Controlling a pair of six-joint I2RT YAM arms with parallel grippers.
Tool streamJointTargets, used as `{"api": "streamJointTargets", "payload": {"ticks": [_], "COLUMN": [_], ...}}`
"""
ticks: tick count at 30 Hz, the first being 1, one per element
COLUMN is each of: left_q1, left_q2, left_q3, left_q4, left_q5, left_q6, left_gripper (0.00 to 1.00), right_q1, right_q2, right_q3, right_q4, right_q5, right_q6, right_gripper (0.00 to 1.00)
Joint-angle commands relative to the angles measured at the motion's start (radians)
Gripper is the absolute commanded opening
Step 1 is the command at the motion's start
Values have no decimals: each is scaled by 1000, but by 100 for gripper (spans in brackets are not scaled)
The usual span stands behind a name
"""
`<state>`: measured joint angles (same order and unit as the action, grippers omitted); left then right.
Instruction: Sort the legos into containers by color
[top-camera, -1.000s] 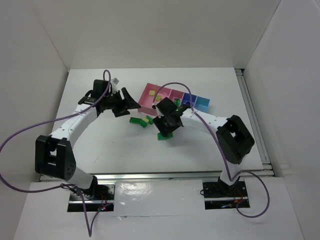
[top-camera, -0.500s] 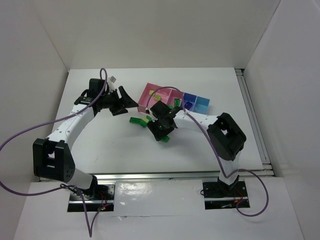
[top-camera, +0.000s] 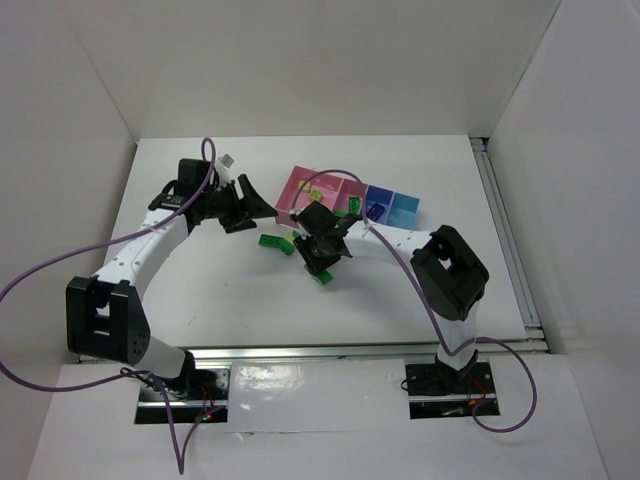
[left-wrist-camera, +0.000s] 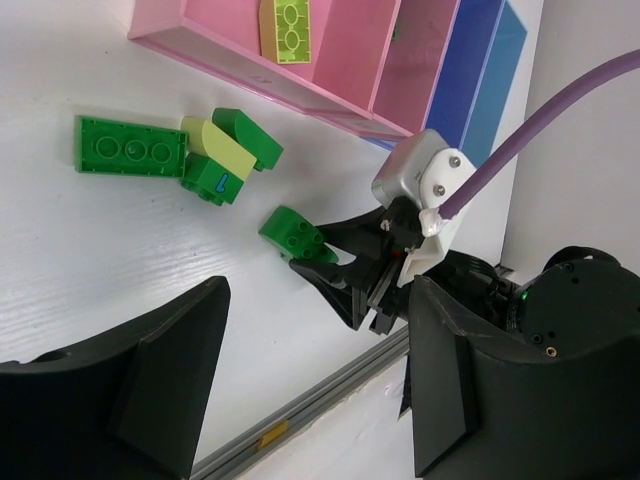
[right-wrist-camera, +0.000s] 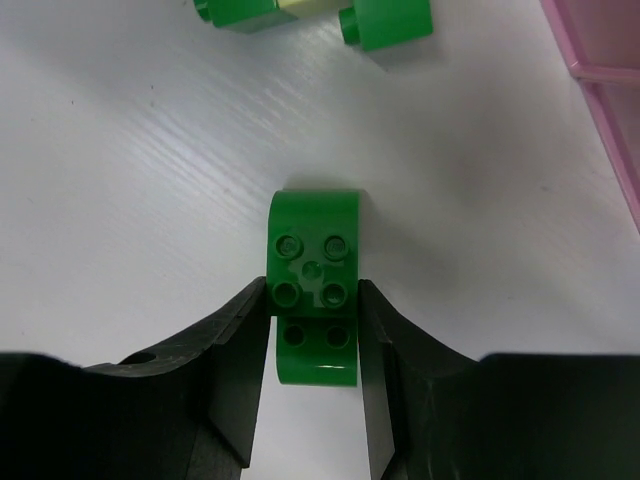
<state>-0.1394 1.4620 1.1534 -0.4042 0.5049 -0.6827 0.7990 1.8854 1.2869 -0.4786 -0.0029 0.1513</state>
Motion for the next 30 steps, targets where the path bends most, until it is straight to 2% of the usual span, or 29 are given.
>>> {"api": "streamJointTargets", "payload": {"ticks": [1, 6, 9, 10, 13, 14, 15, 17, 20, 21, 24, 30], "left_q1": [8, 17, 41, 56, 66, 66, 66, 66, 40, 14, -23, -60], "left_q2": [-20, -20, -46, -58, -98, -121, -130, -131, -131, -131, -111, -42], "left_q3": [-12, -33, -75, -95, -202, -228, -275, -313, -362, -371, -409, -410], "left_q4": [5, 28, 79, 150, 319, 426, 483, 595, 747, 804, 939, 1148], "left_q5": [30, 70, 167, 266, 447, 504, 574, 628, 656, 646, 646, 647], "left_q6": [20, 38, 70, 83, 54, 16, -6, -53, -115, -133, -222, -310], "left_gripper": [76, 76, 76, 77, 78, 78, 78, 78, 72, 71, 72, 73], "right_q1": [9, -15, -90, -140, -208, -245, -257, -288, -302, -313, -313, -313], "right_q2": [21, -49, -141, -167, -249, -261, -287, -299, -313, -313, -313, -304], "right_q3": [51, 51, 29, 2, -38, -47, -78, -89, -99, -110, -133, -133], "right_q4": [20, 20, 67, 118, 205, 259, 296, 401, 483, 565, 693, 744], "right_q5": [38, -29, -220, -343, -529, -630, -672, -764, -836, -883, -927, -948], "right_q6": [33, 57, 108, 143, 203, 249, 305, 364, 480, 519, 628, 679], "right_gripper": [28, 26, 26, 26, 26, 26, 26, 26, 26, 26, 26, 26]}}
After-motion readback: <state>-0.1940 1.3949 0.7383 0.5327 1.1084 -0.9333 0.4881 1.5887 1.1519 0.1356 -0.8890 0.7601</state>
